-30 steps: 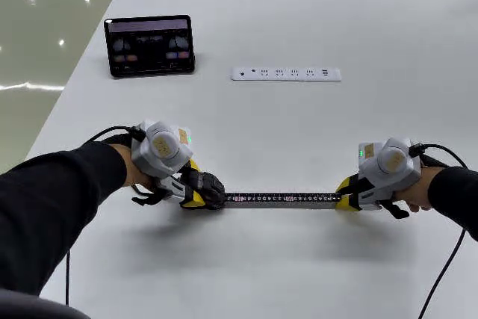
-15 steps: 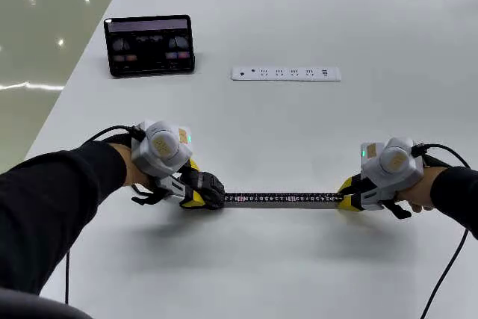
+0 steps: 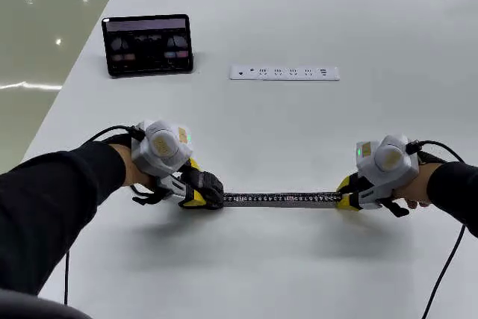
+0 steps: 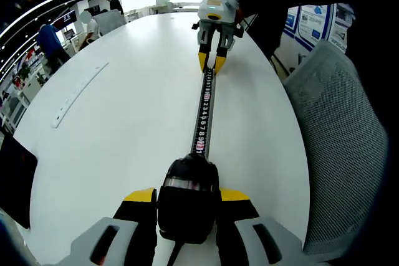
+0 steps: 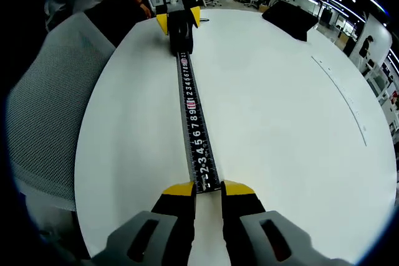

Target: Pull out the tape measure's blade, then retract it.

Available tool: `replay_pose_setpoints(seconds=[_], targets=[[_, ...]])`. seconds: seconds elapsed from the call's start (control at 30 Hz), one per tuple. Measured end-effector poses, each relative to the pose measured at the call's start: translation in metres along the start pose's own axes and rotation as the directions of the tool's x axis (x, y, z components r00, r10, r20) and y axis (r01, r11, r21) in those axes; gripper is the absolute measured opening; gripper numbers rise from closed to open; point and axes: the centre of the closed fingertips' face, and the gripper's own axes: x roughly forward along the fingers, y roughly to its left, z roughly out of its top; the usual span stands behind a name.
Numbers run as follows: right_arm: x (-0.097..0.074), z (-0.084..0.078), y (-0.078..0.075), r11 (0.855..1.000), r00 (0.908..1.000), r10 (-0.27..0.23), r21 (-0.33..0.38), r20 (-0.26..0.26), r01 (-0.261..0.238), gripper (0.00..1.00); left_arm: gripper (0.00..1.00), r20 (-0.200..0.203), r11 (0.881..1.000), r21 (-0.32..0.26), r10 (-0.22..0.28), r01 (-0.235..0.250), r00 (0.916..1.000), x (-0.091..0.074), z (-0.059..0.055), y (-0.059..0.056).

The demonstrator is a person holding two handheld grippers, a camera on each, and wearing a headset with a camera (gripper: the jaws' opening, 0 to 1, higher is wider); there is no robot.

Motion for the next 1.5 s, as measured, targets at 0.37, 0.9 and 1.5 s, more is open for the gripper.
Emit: replay_pose_setpoints(seconds=[0.37,0.9,1.5], targets=[[-0.007,0.002,0.005,0.993,0.9971,-0.06,0.107,0.047,0.055,0.22,0.47,0.015,0.987,-0.129,0.096,-0.093,0.9953,-0.018,-0.021,0.014],[-0.057,-0.024,0.028,0.932,0.9529,-0.268,0.289,0.142,0.219,0.52,1.0,0.196,0.871,-0.436,0.337,-0.226,0.9209,-0.082,-0.046,-0.005],[-0.133,-0.063,0.087,0.807,0.8567,-0.484,0.468,0.177,0.359,0.88,1.0,0.227,0.727,-0.61,0.541,-0.315,0.8099,-0.152,-0.092,-0.05]])
